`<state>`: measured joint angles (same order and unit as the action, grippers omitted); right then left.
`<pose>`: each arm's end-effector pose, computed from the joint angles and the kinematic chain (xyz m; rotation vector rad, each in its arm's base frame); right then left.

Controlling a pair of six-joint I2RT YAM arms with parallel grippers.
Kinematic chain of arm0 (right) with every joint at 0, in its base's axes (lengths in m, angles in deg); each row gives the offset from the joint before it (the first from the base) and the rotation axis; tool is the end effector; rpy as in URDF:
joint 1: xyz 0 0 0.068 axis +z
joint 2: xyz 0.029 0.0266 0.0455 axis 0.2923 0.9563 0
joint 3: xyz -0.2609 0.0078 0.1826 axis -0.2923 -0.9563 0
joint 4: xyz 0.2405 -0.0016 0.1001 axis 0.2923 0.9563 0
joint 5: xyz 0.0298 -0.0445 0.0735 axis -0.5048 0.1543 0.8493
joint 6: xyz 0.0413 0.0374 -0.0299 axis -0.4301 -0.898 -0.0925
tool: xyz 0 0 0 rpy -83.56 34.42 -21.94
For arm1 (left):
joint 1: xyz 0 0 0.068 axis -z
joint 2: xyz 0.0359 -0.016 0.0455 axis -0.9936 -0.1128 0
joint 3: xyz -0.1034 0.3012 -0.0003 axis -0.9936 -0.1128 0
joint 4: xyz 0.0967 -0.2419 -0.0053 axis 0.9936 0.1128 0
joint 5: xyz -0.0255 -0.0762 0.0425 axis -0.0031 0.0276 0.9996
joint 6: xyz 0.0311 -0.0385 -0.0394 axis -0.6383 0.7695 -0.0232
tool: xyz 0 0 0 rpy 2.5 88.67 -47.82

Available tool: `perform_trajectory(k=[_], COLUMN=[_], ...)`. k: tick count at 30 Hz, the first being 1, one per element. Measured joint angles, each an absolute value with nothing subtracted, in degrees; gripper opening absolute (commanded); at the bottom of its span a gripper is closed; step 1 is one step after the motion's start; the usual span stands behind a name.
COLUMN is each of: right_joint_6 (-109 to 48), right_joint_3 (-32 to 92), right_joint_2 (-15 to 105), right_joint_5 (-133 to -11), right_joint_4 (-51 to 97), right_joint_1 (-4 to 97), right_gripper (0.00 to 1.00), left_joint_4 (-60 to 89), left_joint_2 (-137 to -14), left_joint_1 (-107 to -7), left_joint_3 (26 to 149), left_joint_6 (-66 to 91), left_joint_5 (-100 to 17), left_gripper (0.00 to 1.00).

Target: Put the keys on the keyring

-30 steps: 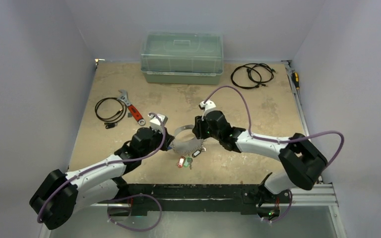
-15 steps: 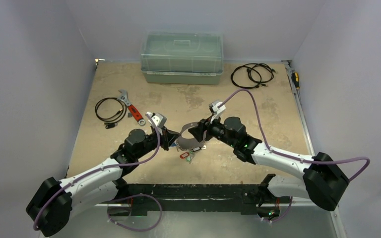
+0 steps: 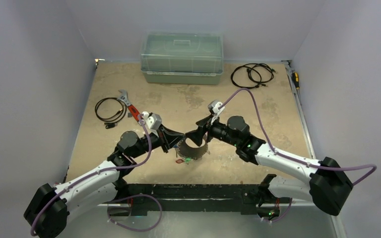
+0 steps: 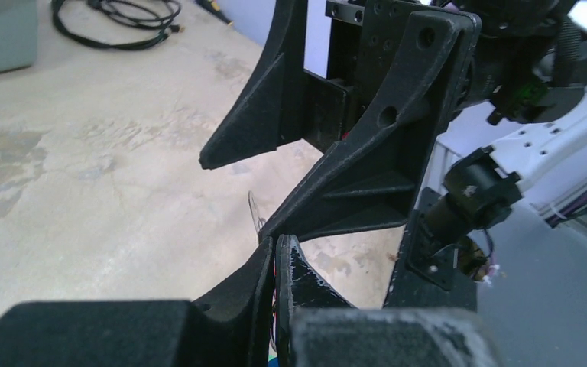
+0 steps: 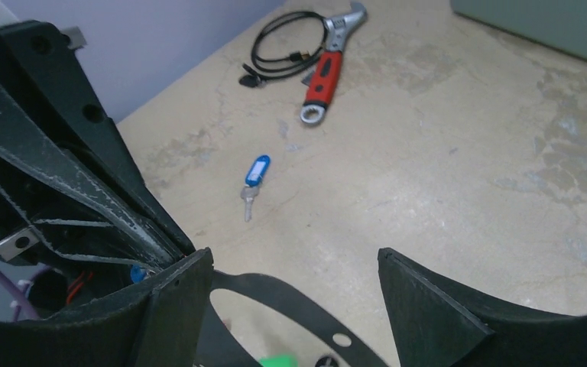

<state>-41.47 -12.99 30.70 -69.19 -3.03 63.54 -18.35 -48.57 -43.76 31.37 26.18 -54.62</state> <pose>0.1673 0.1898 0.2937 -0.5973 1.7242 0.9716 0.1204 -0.1234 0.2727 0.5229 1.5644 -1.1702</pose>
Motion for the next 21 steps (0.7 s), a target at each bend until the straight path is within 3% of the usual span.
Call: perform_trajectory(k=[13, 21], right_joint_6=[-41.71, -41.38], right_joint_3=[-13.32, -18.04], right_joint_2=[22.52, 6.39], right_joint_5=[-63.40, -66.02], right_joint_4=[-5.37, -8.83], right_joint_1=[63.54, 63.54], right_gripper=[0.81, 0.81], left_joint_4=[-24.08, -31.95], left_joint_2=[-43.43, -42.60], left_joint_1=[-43.73, -43.73], left_joint_3=[32.75, 33.10], left_joint_6=[32.78, 37.35], left_joint_5=[-62.05, -64.44], left_gripper=[0.00, 0.00])
